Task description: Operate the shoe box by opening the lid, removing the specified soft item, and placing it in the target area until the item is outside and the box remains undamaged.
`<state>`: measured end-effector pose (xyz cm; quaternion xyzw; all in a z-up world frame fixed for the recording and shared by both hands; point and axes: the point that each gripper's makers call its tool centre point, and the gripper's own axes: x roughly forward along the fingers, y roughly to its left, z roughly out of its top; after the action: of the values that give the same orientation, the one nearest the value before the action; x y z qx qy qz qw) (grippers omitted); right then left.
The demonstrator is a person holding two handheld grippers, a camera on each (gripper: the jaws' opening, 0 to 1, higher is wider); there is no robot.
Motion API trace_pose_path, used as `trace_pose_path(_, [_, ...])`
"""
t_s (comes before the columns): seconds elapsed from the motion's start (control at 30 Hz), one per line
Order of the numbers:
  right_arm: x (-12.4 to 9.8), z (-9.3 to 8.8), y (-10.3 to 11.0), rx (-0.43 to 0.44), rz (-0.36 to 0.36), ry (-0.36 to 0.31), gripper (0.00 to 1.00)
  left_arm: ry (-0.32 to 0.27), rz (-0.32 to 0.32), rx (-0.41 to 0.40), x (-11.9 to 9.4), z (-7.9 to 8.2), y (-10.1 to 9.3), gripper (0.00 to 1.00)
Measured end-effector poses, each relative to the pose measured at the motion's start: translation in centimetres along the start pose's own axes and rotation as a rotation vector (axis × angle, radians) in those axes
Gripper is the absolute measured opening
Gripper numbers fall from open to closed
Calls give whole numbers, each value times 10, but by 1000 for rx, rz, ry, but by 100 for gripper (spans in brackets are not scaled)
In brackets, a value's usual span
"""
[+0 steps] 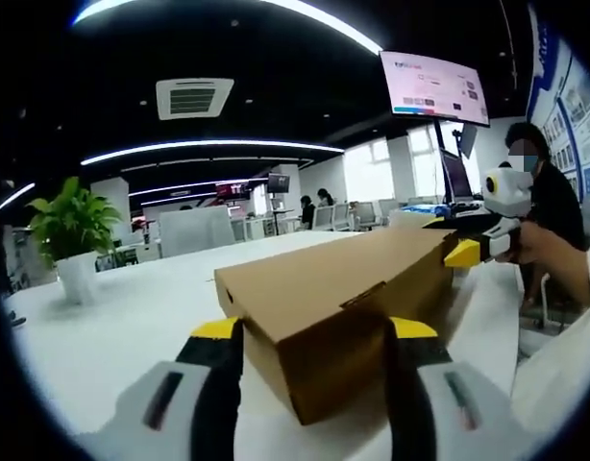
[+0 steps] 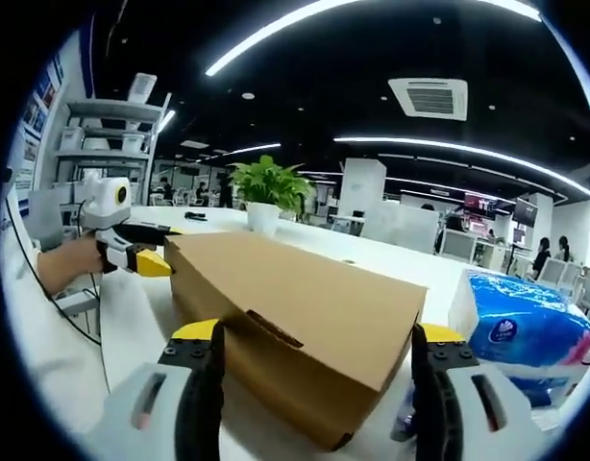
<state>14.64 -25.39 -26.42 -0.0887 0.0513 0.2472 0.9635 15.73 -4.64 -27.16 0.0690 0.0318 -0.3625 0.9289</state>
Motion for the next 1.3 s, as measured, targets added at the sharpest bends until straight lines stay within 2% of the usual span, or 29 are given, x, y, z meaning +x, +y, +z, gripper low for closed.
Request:
trace_pose_path(0.27, [-3, -1, 2, -18, 4, -1, 81, -7, -9, -23, 1, 2, 2, 63])
trace_pose_path(0.33, [-6, 4, 2, -24, -3, -16, 81, -28, 3, -17, 2, 6, 6, 64])
trace_pose_path(0.5, [-9, 12, 6, -36, 22, -33, 79, -68, 26, 8, -5, 18, 13, 72])
trace_pose_path(0.57, [-13, 17, 6, -54, 14, -46, 73, -79, 41, 5, -9, 22, 19, 72])
trace_pose_path(0.63, [-15, 23, 6, -67, 11, -56, 74, -83, 23, 14, -12, 26, 19, 68])
trace_pose_path(0.73, [-19, 32, 6, -54, 32, -75, 73, -48, -1, 93, -16, 29, 16, 65])
trace_pose_path(0.83, [-23, 43, 4, -39, 51, -108, 70, -66, -23, 64, -25, 45, 13, 69])
trace_pose_path(0.9, [-29, 51, 2, -34, 61, -129, 60, -82, -22, 58, -32, 55, 15, 68])
trace_pose_path(0.97, [-35, 60, 1, -24, 61, -150, 51, -75, 9, 31, -43, 65, 21, 66])
trace_pose_path(1.0, [-38, 63, 0, -27, 61, -159, 51, -81, 32, -4, -49, 71, 25, 67])
trace_pose_path(1.1, [-47, 73, -2, -33, 49, -182, 51, -157, 3, 6, -59, 89, 22, 71])
trace_pose_path(1.17, [-53, 83, -3, -34, 61, -203, 52, -150, 22, 13, -66, 94, 30, 66])
trace_pose_path(1.3, [-55, 94, -8, -35, 72, -193, 58, -132, 73, 35, -74, 96, 47, 58])
